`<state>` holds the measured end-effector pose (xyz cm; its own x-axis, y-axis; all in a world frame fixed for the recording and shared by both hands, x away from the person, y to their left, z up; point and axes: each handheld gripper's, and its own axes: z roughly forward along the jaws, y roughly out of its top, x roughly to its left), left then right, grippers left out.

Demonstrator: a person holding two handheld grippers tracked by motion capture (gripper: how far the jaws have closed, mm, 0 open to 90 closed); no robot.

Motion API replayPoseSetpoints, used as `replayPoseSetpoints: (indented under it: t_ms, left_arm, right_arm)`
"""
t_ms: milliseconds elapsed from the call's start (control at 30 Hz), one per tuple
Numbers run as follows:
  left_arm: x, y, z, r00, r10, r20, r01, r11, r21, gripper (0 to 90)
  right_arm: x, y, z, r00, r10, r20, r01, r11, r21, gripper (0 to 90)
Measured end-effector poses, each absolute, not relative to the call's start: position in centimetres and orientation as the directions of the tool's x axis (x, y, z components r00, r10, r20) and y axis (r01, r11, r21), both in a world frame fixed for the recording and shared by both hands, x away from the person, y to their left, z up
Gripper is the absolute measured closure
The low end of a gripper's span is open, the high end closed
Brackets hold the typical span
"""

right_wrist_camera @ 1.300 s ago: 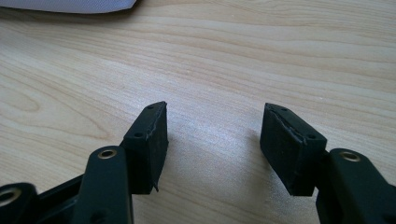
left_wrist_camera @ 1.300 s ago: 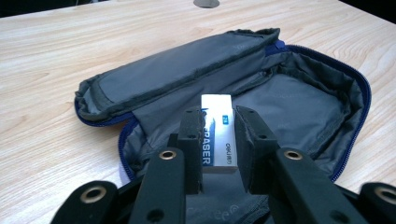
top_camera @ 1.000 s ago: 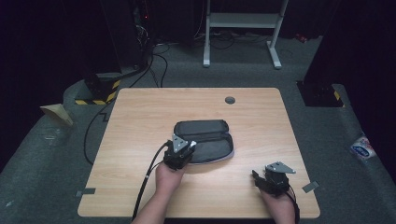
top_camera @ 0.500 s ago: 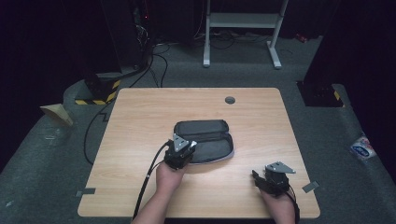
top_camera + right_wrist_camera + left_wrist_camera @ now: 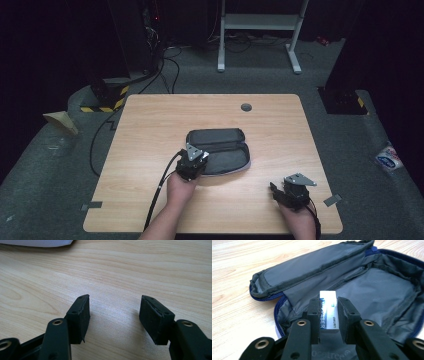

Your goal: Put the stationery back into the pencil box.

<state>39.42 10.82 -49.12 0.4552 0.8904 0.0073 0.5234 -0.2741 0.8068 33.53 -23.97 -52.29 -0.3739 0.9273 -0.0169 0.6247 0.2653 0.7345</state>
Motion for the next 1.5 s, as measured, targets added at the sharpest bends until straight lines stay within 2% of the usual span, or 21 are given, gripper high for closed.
replayPoseSetpoints:
  t_ms: [333, 867, 967, 1133, 1500]
  left_arm:
    - [40.1, 11.3, -49.4, 0.449, 0.893, 0.037, 0.522, -0.295, 0.8, 72.9]
    - [39.9, 11.3, -49.3, 0.441, 0.897, 0.02, 0.526, -0.276, 0.804, 72.2]
    - [39.9, 11.2, -49.1, 0.431, 0.902, 0.022, 0.512, -0.265, 0.817, 64.0]
    - [39.9, 11.2, -48.4, 0.434, 0.901, 0.016, 0.504, -0.258, 0.824, 57.2]
    - [39.8, 11.2, -47.7, 0.464, 0.886, 0.009, 0.493, -0.266, 0.828, 51.2]
  right_arm:
    - [33.5, -24.0, -52.3, -0.373, 0.928, -0.016, 0.626, 0.264, 0.734, 41.4]
    - [33.5, -24.0, -52.3, -0.372, 0.928, -0.016, 0.626, 0.263, 0.734, 41.4]
    - [33.5, -24.0, -52.3, -0.377, 0.926, -0.018, 0.623, 0.268, 0.734, 41.4]
    - [33.5, -24.0, -52.3, -0.375, 0.927, -0.016, 0.625, 0.266, 0.734, 41.4]
    - [33.5, -24.0, -52.3, -0.378, 0.926, -0.018, 0.623, 0.269, 0.734, 41.3]
